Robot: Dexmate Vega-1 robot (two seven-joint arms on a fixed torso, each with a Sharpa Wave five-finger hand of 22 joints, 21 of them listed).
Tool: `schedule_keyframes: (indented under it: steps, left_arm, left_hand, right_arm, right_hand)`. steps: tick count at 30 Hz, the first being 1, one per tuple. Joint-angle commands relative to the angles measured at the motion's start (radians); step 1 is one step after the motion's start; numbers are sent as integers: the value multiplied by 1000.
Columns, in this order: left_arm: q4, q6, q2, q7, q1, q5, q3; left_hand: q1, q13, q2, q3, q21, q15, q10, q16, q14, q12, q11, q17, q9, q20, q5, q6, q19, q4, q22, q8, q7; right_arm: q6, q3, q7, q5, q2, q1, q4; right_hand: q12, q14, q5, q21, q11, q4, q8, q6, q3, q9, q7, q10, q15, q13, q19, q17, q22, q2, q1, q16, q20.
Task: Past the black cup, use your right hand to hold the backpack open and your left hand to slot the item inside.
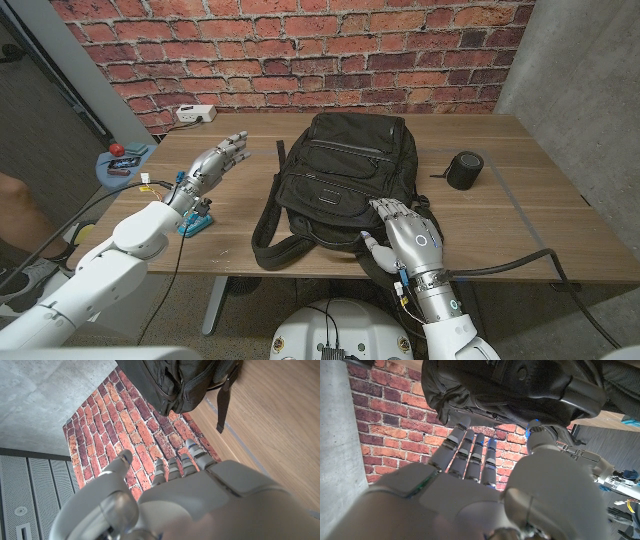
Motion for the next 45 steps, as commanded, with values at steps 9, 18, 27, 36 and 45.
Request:
schedule_keyframes:
  steps: [9,18,27,36,45]
  left_arm:
    - [-19,-4,-3,16,15,10,-5]
    - [-8,-2,-7,7,-6,10,8]
    - [5,-8,-13,2,-30,12,27]
    - [-3,-7,-14,17,-30,18,31]
    - [-21,-8,-18,39,-9,26,27]
  left_hand:
    - [19,2,0,-5,2,0,12,4,5,0,2,1,5,1,7,11,12,1,5,2,0]
    - [21,2,1,-6,2,1,14,5,8,1,0,1,5,1,7,15,13,1,5,3,3]
    - [23,2,1,-6,3,0,17,5,9,2,-1,1,5,0,8,18,15,2,5,4,3]
    - [25,2,1,-7,3,0,18,5,10,2,-4,1,5,0,8,20,17,3,5,4,3]
    - [28,2,1,-8,3,-1,22,5,13,3,-4,1,5,1,8,24,19,4,5,5,2]
  right_arm:
    - [73,0,-164,36,-12,53,119]
    - [69,-18,-198,34,-2,83,162]
    - [65,-44,-220,22,4,111,195]
    - [69,-43,-249,40,-9,127,210]
    - [86,-32,-267,67,-30,141,218]
  right_hand:
    - [35,47,4,1,-23,5,20,69,-6,5,-17,67,-83,12,38,13,1,-8,52,20,-14]
    - [60,60,10,-18,-53,0,34,124,-9,6,-43,116,-99,20,0,14,0,-26,103,20,-20]
    - [76,83,14,-24,-89,6,48,176,-16,5,-73,167,-122,18,-27,16,0,-34,133,27,-26]
    - [90,106,18,-20,-100,13,63,225,-24,5,-85,210,-137,15,-27,21,0,-34,149,36,-37]
    - [109,123,20,-16,-105,18,71,255,-30,5,-83,253,-151,20,-19,29,0,-29,157,44,-44]
